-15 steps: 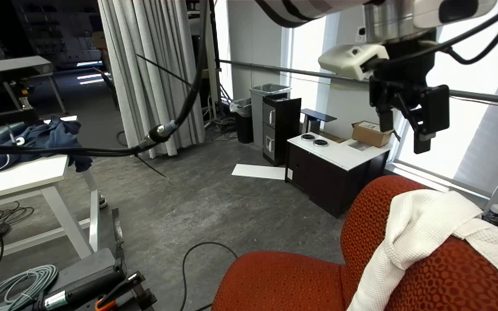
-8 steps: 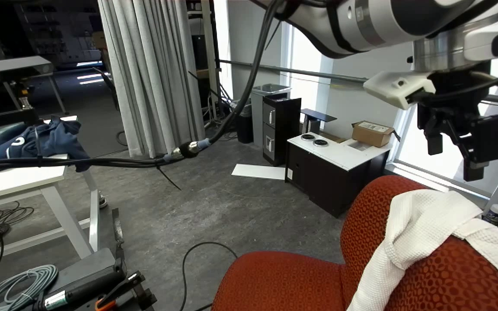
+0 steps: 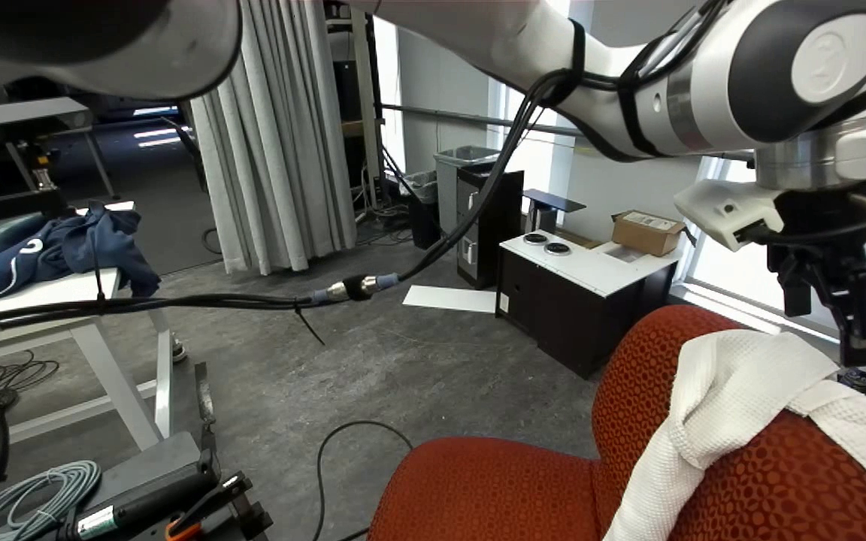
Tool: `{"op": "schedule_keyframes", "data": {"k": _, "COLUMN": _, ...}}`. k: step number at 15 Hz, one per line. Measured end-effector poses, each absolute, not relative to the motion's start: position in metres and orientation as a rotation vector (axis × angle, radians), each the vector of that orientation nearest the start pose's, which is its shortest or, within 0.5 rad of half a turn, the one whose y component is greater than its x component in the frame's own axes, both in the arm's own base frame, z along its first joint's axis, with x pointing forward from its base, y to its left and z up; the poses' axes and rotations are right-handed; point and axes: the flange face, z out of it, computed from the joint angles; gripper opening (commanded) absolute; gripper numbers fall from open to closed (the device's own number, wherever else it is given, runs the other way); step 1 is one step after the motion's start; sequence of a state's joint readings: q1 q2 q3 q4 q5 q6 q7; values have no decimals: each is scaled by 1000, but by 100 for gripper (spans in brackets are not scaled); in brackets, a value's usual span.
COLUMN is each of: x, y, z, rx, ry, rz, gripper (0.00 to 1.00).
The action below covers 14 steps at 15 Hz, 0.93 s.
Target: Put the white towel on the seat of the chair
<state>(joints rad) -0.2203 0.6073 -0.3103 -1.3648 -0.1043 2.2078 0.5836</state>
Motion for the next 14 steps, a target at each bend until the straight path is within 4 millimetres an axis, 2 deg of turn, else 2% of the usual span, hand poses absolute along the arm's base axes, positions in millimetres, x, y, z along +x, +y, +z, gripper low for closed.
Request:
{"op": "schedule_keyframes", "data": {"k": 9, "x": 689, "y": -340, "z": 371, "rx": -2817, "ry": 1778, "rz": -478, "gripper": 100}}
{"op": "schedule_keyframes", "data": {"k": 14, "x": 694, "y": -340, "z": 353, "rx": -2784, "ry": 1835, "rz": -463, "gripper": 100}}
